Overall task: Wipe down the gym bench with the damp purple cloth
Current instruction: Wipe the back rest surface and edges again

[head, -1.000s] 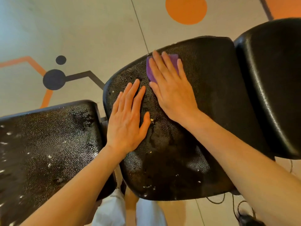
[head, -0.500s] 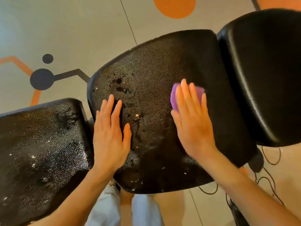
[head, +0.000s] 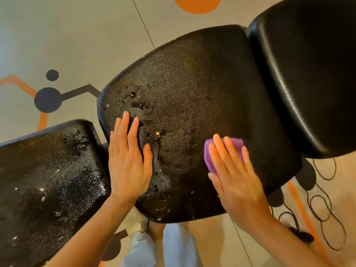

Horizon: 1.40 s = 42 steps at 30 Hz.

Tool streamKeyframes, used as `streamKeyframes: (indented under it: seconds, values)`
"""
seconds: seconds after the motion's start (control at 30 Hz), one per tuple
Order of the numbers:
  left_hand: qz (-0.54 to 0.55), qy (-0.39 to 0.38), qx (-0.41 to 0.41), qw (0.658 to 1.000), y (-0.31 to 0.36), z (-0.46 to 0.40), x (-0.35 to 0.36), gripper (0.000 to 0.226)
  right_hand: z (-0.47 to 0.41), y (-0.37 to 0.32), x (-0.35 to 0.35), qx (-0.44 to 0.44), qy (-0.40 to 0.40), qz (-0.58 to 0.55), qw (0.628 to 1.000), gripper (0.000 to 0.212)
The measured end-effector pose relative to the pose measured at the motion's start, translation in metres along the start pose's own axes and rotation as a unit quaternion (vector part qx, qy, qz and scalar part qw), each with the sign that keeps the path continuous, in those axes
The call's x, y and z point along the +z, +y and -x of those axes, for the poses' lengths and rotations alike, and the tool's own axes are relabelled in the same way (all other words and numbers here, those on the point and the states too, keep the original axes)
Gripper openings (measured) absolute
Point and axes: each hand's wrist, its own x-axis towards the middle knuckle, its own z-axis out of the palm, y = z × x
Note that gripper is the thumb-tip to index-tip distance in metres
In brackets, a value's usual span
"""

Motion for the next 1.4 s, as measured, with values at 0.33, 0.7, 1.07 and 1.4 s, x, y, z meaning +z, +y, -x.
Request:
streamKeyframes:
  seconds: [0.33,0.7,1.07,1.4]
  values:
    - [0.020,-0.004,0.015,1.000,-0.003,0.000,-0.003,0.059,-0.070,-0.034,-0.001,0.119,0.055,-0.025,0.991,0.056]
    - [-0.051,-0.037,0.089,0.994,-0.006,0.026,0.004,0.065,-0.059,-0.034,0.000,0.189,0.067,-0.002,0.980,0.056]
    - [-0.011,-0.031,0.098,0.995,-0.007,0.026,0.005,0.064,0.004,0.000,0.003,0.331,0.060,-0.010,0.942,0.055]
    - [-0.004,-0.035,0.102,0.994,-0.008,0.028,0.005,0.062,0.038,-0.053,0.003,0.112,-0.027,0.022,0.993,0.049]
